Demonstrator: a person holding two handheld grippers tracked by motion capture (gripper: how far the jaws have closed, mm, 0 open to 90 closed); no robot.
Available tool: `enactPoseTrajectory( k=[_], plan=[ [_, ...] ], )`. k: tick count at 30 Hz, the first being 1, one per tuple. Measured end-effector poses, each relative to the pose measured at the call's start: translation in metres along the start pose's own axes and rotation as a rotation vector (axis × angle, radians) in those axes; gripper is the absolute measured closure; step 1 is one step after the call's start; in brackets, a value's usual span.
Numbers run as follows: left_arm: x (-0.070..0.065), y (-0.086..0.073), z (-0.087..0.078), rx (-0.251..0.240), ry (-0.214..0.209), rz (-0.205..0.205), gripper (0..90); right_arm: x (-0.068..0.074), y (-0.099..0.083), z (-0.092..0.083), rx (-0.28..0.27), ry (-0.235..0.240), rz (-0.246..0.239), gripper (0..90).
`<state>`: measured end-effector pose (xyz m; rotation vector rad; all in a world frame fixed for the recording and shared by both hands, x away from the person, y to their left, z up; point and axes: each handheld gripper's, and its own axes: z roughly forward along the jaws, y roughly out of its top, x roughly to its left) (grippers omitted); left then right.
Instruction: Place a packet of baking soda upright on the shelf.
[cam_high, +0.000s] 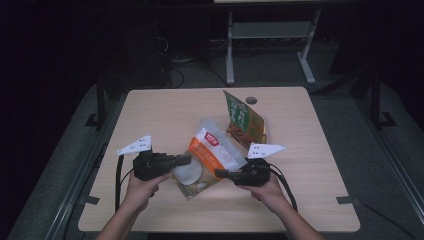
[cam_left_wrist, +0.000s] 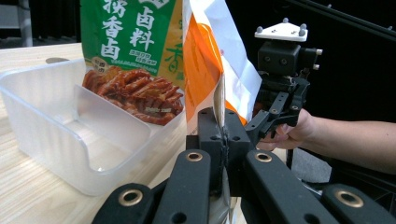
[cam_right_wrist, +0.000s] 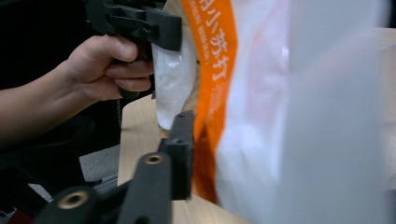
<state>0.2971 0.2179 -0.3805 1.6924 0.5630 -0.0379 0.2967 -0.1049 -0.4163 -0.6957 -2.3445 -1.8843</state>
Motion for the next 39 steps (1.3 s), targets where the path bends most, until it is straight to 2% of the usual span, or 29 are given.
enactPoseTrajectory(
  k=[6, 9, 11, 14, 18, 20, 24, 29, 31, 35, 38, 39],
  plan=[
    [0.002, -0.004, 0.005, -0.005, -0.012, -0.010, 89.6, 0.003, 0.003, -0.004, -0.008, 0.014, 0.023, 81.2],
    [0.004, -0.007, 0.005, 0.005, -0.004, -0.010, 89.6, 0.003, 0.005, -0.005, -0.005, 0.011, -0.001, 87.3],
    [0.007, -0.010, 0.006, 0.001, -0.010, -0.024, 89.6, 0.002, 0.006, -0.008, -0.003, 0.020, 0.010, 89.0],
    [0.008, -0.014, 0.007, 0.004, -0.013, -0.037, 89.5, 0.003, 0.008, -0.010, 0.001, 0.037, 0.011, 89.6],
    [0.008, -0.017, 0.010, 0.020, -0.015, -0.024, 89.3, 0.006, 0.014, -0.014, 0.002, 0.068, 0.021, 89.9],
    [0.008, -0.018, 0.013, 0.029, -0.012, -0.017, 88.8, 0.008, 0.017, -0.016, 0.007, 0.067, -0.001, 90.0],
    [0.008, -0.019, 0.020, 0.069, 0.022, 0.021, 85.9, 0.009, 0.019, -0.017, 0.012, 0.081, 0.004, 90.0],
    [0.007, -0.017, 0.025, 0.086, 0.025, 0.052, 82.6, 0.007, 0.020, -0.020, 0.000, 0.102, 0.023, 90.0],
    [0.007, -0.017, 0.024, 0.086, 0.013, 0.049, 88.7, 0.008, 0.021, -0.021, 0.018, 0.084, -0.003, 90.0],
    [0.005, -0.015, 0.023, 0.080, -0.006, 0.045, 89.9, 0.008, 0.024, -0.025, 0.027, 0.071, -0.017, 89.7],
    [0.005, -0.016, 0.020, 0.056, -0.033, 0.006, 90.0, 0.008, 0.024, -0.028, 0.027, 0.070, -0.023, 89.1],
    [0.005, -0.016, 0.020, 0.052, -0.030, 0.001, 90.0, 0.008, 0.024, -0.029, 0.026, 0.072, -0.021, 88.6]
  ],
)
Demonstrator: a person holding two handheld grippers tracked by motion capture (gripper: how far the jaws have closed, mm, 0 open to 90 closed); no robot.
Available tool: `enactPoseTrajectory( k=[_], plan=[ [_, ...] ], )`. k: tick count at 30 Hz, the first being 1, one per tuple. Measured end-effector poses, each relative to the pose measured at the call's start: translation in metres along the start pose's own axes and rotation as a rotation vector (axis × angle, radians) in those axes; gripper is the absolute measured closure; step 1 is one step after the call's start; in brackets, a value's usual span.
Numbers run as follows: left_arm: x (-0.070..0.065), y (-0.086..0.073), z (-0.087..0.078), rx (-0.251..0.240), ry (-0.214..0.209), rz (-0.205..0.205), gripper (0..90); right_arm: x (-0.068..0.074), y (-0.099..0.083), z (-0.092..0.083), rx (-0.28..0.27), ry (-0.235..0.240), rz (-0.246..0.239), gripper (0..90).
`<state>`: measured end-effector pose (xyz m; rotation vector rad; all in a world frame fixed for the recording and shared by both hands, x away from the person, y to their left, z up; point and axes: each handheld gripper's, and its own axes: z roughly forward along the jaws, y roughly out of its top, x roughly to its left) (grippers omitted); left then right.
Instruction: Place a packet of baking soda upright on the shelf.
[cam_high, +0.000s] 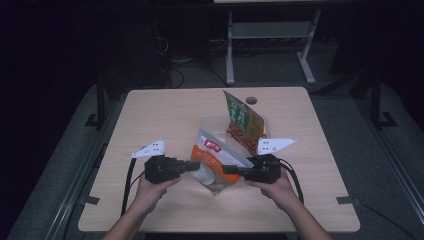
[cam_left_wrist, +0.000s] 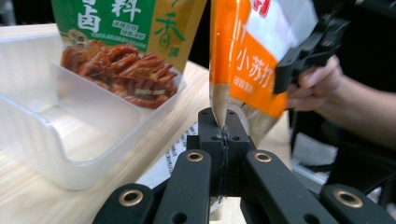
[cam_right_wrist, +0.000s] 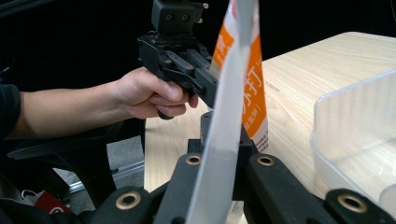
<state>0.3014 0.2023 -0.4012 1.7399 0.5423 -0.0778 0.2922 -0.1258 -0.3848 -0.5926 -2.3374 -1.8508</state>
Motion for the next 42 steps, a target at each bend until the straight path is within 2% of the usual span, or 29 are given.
enactPoseTrajectory(
  k=[2, 7, 10, 12, 15, 18, 19, 21, 23, 25, 29, 33, 35, 42],
  plan=[
    [0.001, -0.001, 0.000, -0.002, -0.004, -0.012, 90.0, 0.000, 0.000, -0.002, -0.006, -0.003, 0.005, 88.2],
    [0.001, -0.004, 0.002, 0.019, -0.013, -0.012, 90.0, -0.003, 0.001, -0.004, -0.015, 0.008, 0.021, 89.7],
    [0.000, -0.004, 0.003, 0.038, -0.008, -0.001, 90.0, -0.001, 0.004, -0.005, 0.028, -0.008, 0.014, 89.1],
    [0.001, -0.004, 0.004, 0.033, -0.002, -0.009, 89.9, 0.000, 0.006, -0.005, 0.048, -0.019, 0.025, 89.8],
    [0.003, -0.004, 0.005, 0.036, -0.001, -0.006, 88.1, 0.001, 0.007, -0.004, 0.033, 0.017, 0.051, 90.0],
    [0.003, -0.005, 0.007, 0.046, 0.008, -0.009, 81.3, 0.004, 0.008, -0.001, 0.016, 0.060, 0.065, 90.0],
    [0.003, -0.005, 0.007, 0.065, 0.026, 0.005, 77.9, 0.006, 0.008, 0.000, 0.012, 0.070, 0.068, 90.0],
    [0.003, -0.004, 0.008, 0.076, 0.046, 0.015, 67.1, 0.008, 0.009, 0.001, 0.014, 0.077, 0.056, 90.0],
    [0.001, -0.004, 0.007, 0.098, 0.086, 0.018, 55.0, 0.009, 0.009, 0.000, 0.015, 0.075, 0.051, 90.0],
    [0.000, -0.005, 0.004, 0.128, 0.111, 0.043, 45.9, 0.010, 0.010, -0.001, 0.017, 0.078, 0.049, 90.0],
    [-0.001, -0.008, -0.002, 0.185, 0.133, 0.054, 27.1, 0.011, 0.011, -0.004, 0.001, 0.072, 0.042, 90.0],
    [-0.005, -0.012, -0.010, 0.233, 0.164, 0.067, 19.4, 0.012, 0.013, -0.007, -0.027, 0.064, 0.042, 90.0],
    [-0.006, -0.016, -0.013, 0.244, 0.181, 0.069, 18.5, 0.012, 0.015, -0.008, -0.038, 0.053, 0.039, 90.0],
    [-0.004, -0.030, -0.025, 0.264, 0.200, 0.041, 17.3, 0.012, 0.024, -0.009, -0.042, 0.013, 0.035, 90.0]
  ],
)
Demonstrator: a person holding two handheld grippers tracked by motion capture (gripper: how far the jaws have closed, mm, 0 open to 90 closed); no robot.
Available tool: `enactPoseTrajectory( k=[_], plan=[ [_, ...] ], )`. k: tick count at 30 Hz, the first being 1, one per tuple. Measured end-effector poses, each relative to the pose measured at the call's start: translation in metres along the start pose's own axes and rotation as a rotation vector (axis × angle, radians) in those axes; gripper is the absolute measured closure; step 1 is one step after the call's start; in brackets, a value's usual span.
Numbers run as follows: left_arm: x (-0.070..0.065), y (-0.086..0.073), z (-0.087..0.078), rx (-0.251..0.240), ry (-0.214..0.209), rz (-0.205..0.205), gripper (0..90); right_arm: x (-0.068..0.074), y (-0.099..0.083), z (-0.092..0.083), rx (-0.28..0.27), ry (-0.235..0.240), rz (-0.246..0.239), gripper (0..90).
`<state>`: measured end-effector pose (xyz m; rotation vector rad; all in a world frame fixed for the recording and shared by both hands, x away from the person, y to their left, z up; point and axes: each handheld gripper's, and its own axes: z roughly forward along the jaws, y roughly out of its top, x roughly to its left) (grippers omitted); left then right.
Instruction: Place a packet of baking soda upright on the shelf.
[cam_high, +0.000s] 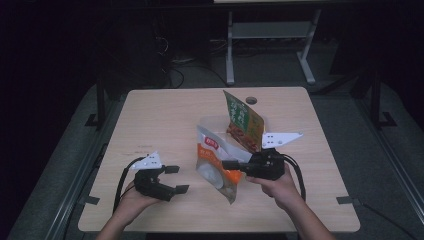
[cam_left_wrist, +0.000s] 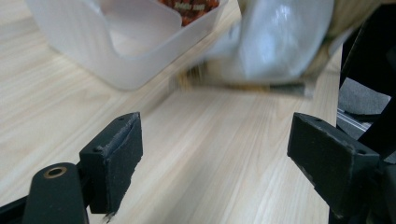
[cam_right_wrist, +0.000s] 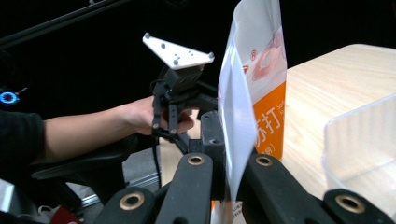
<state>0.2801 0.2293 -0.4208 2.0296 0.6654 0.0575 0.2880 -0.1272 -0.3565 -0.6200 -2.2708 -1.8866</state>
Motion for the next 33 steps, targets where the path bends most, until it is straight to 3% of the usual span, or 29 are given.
enactPoseTrajectory(
  k=[7, 19, 33],
  plan=[
    [0.008, -0.006, -0.001, 0.026, 0.010, -0.023, 14.5, -0.004, 0.009, -0.004, -0.023, -0.072, 0.000, 90.0],
    [0.016, -0.011, 0.001, 0.043, 0.024, -0.026, 14.3, -0.010, 0.032, -0.013, -0.080, -0.198, -0.019, 90.0],
    [0.015, -0.014, 0.008, 0.065, 0.020, -0.026, 14.3, -0.035, 0.047, 0.012, -0.115, -0.348, 0.005, 90.0]
  ],
)
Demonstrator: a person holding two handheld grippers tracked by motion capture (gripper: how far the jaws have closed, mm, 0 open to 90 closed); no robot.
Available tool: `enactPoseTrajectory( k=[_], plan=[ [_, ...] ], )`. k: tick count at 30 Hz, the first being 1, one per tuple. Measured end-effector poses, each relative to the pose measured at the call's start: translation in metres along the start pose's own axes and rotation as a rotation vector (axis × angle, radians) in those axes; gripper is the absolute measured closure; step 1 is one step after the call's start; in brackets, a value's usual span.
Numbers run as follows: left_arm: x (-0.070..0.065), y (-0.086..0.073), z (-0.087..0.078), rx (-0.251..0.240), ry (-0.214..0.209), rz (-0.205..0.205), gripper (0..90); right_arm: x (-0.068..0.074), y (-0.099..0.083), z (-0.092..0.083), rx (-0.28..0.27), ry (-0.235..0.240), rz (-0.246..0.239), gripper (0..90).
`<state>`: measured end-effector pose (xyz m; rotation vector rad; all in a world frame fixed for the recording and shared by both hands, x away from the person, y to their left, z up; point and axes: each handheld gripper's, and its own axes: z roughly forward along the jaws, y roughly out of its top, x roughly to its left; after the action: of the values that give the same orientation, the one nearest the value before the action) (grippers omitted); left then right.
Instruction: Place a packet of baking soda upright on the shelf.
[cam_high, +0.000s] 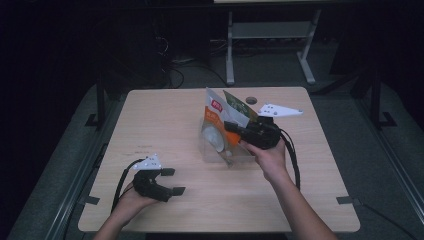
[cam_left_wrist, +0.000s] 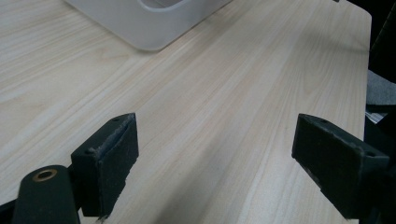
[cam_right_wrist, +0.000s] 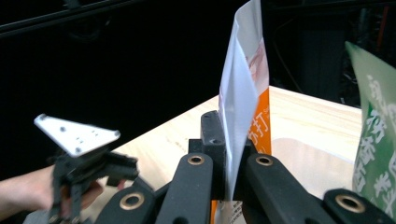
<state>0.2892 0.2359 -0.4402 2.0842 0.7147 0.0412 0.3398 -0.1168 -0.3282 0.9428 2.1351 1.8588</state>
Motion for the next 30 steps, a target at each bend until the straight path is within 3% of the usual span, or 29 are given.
enactPoseTrajectory(
  k=[8, 10, 30],
  plan=[
    [0.000, 0.000, 0.001, 0.002, -0.004, -0.003, 14.3, 0.003, 0.004, 0.016, 0.005, -0.078, -0.025, 90.0],
    [0.000, 0.000, 0.001, 0.010, -0.004, 0.013, 14.3, 0.002, 0.004, 0.019, 0.004, -0.093, -0.028, 90.0],
    [-0.003, -0.001, 0.006, 0.026, -0.024, 0.004, 14.3, -0.011, 0.004, 0.039, -0.004, -0.183, -0.032, 90.0]
  ],
)
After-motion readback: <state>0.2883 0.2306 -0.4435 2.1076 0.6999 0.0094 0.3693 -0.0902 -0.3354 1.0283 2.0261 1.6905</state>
